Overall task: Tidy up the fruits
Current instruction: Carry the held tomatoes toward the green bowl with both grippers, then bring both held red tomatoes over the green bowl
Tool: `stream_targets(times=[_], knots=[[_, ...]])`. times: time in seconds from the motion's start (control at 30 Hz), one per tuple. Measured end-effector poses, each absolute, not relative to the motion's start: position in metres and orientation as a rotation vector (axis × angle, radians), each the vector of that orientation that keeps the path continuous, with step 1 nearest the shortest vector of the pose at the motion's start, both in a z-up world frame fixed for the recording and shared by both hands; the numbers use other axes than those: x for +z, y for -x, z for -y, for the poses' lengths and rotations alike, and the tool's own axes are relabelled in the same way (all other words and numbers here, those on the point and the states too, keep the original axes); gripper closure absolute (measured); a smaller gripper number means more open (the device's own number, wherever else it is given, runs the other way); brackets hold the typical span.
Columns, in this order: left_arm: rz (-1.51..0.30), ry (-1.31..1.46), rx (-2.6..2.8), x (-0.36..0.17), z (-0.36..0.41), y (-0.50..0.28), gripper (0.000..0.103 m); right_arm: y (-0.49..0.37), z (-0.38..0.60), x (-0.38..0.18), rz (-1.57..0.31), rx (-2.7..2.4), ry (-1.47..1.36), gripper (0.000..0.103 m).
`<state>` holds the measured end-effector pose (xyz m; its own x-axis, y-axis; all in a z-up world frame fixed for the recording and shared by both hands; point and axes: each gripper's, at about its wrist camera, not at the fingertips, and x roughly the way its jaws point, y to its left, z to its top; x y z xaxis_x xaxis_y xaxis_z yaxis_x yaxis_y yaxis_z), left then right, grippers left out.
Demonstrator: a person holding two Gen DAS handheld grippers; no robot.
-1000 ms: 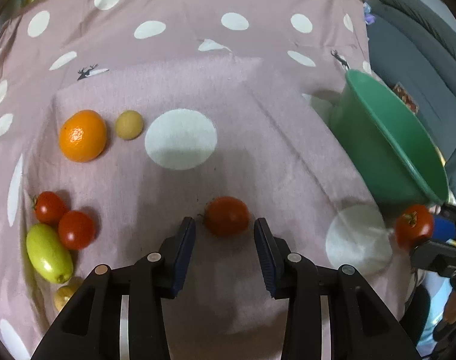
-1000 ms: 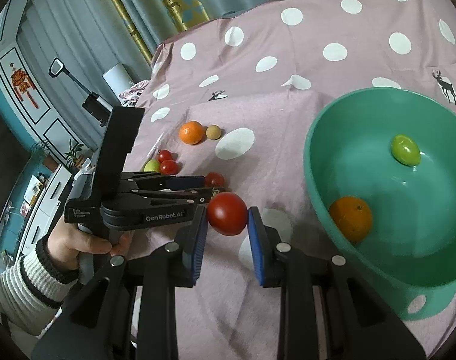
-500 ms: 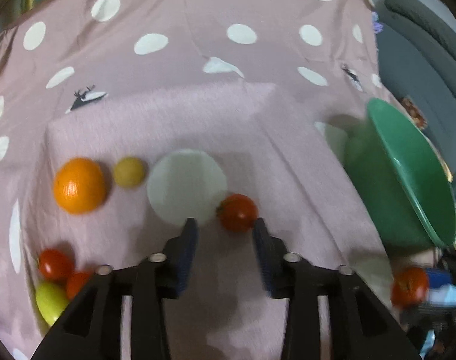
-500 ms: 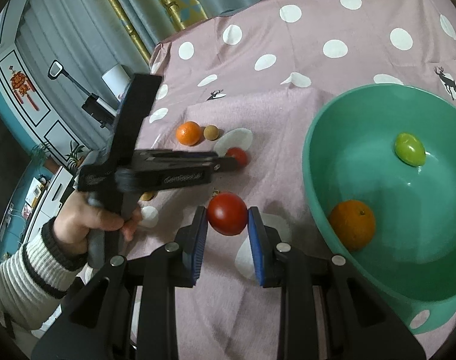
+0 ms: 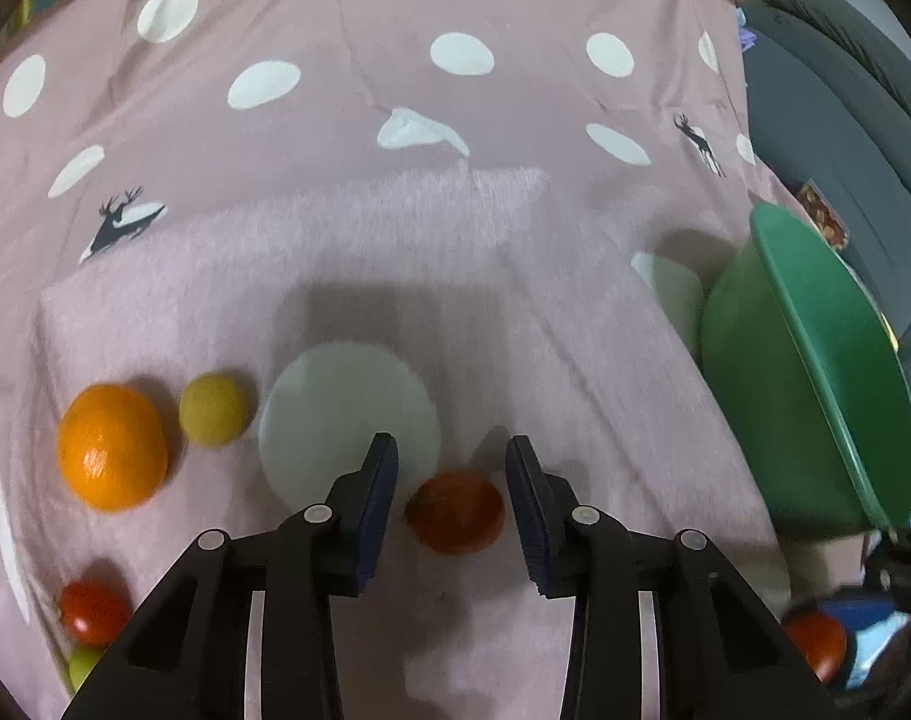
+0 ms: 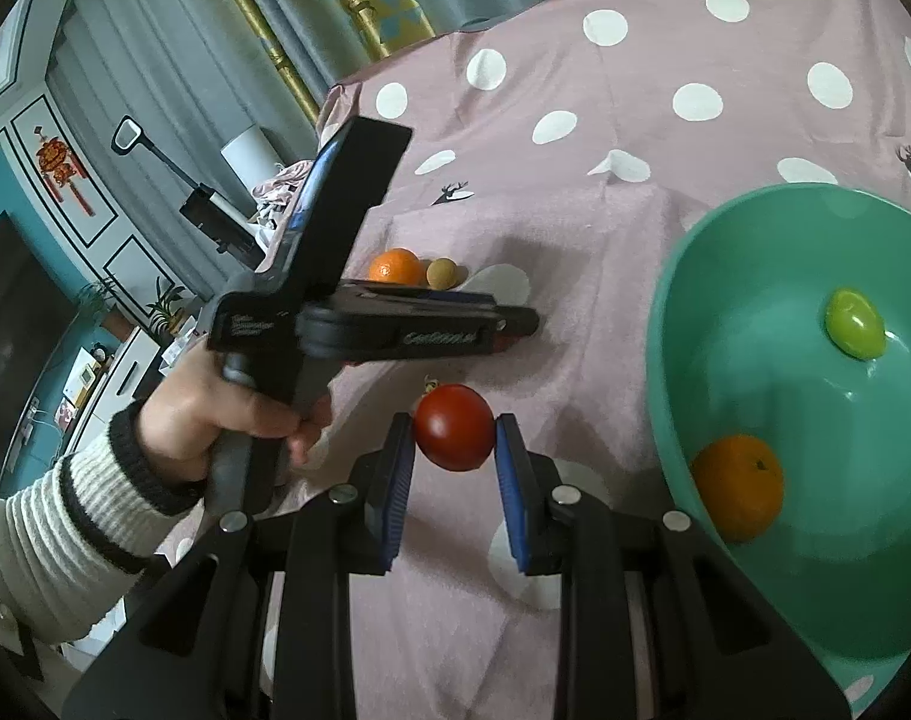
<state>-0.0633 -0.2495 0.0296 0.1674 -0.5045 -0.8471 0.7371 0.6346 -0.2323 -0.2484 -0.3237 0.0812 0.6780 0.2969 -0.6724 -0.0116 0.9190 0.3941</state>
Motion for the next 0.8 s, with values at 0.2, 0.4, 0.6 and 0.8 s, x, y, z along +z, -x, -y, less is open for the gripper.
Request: stream_targets(times=[0.2, 0.4, 0.6, 0.8], knots=[[-1.088, -0.239, -0.888, 0.031, 0.237, 0.07, 0.071, 0.249, 0.325, 0.079, -0.813, 0.174, -0.394, 0.075], [-1.097, -0.217, -0.885, 0.03, 0.221, 0.079, 0.071, 0.253, 0.328, 0.083, -0.805, 0.161, -0.39, 0.075], [-1.091, -0.166, -0.878, 0.038, 0.206, 0.086, 0.072, 0.258, 0.33, 0.086, -0.803, 0.138, -0.394, 0.075], [-1.055, -0.138, -0.896, 0.059, 0.187, 0.102, 0.072, 0.265, 0.336, 0.092, -0.78, 0.111, -0.399, 0.075]])
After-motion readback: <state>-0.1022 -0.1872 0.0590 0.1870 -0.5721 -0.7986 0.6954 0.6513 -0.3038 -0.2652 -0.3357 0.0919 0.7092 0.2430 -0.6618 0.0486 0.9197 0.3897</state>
